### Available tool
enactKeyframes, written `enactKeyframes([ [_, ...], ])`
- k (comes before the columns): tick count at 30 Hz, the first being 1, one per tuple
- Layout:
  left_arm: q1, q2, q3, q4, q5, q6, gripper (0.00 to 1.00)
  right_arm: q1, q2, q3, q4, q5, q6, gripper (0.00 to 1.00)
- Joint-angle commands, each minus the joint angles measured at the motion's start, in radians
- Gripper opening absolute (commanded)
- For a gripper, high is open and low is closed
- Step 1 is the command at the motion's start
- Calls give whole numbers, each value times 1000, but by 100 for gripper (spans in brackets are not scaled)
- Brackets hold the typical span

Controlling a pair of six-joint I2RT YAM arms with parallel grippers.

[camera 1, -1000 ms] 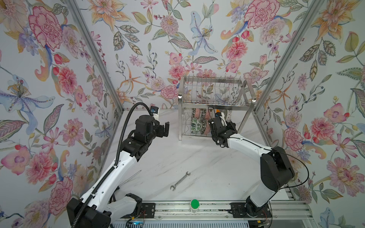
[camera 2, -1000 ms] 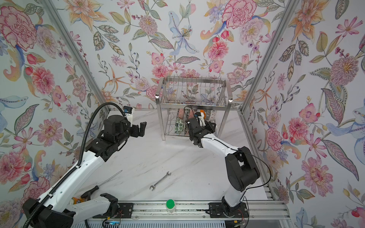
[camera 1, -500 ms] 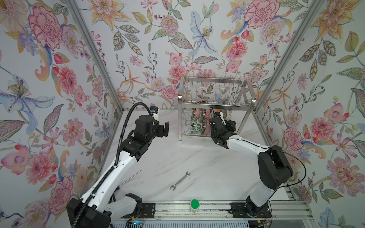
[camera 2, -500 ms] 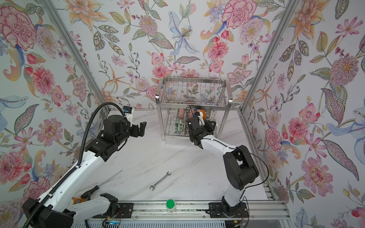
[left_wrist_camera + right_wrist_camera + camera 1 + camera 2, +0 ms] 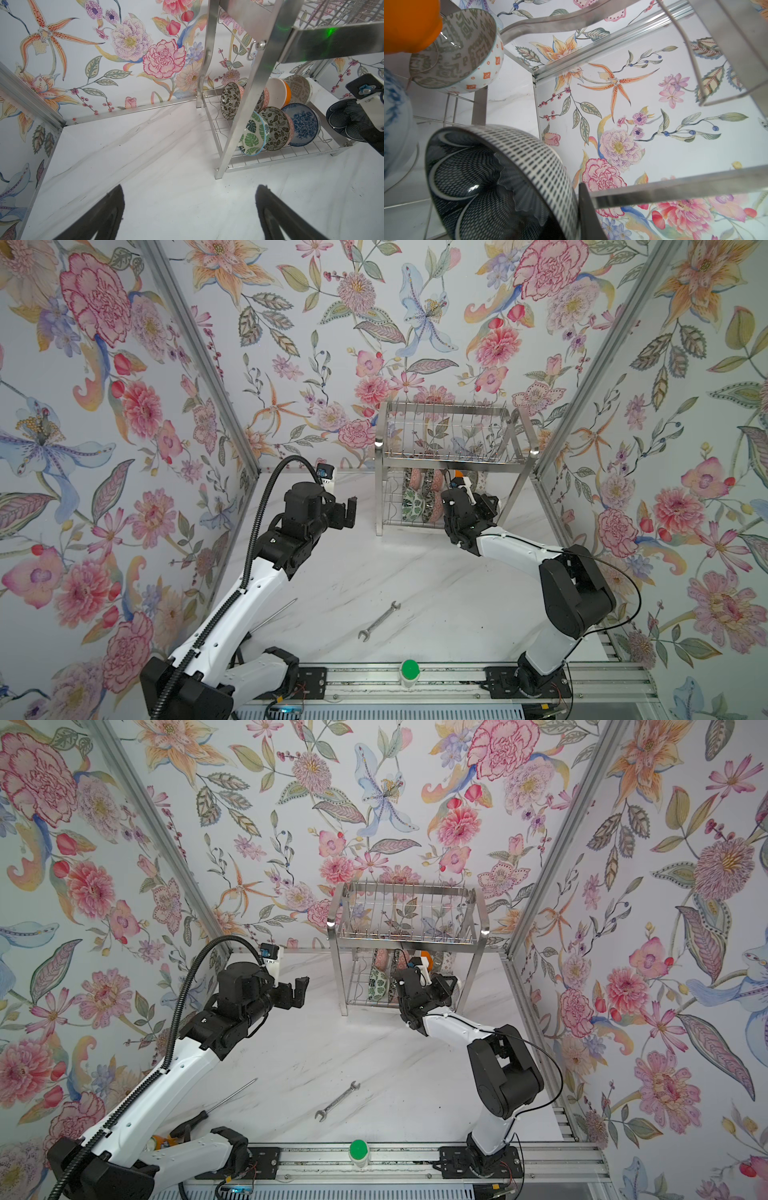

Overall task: Load bowls into a dish rack
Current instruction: Place the bowl in the dish rack.

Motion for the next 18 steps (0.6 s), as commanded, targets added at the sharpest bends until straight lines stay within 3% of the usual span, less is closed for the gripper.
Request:
enactKeyframes([
  [1,10,-26,-14,5,8,7,99,-14,26,27,42,50,5,0],
  [18,10,-32,-22,4,9,5,99,-29,135,142,30,52,22,0],
])
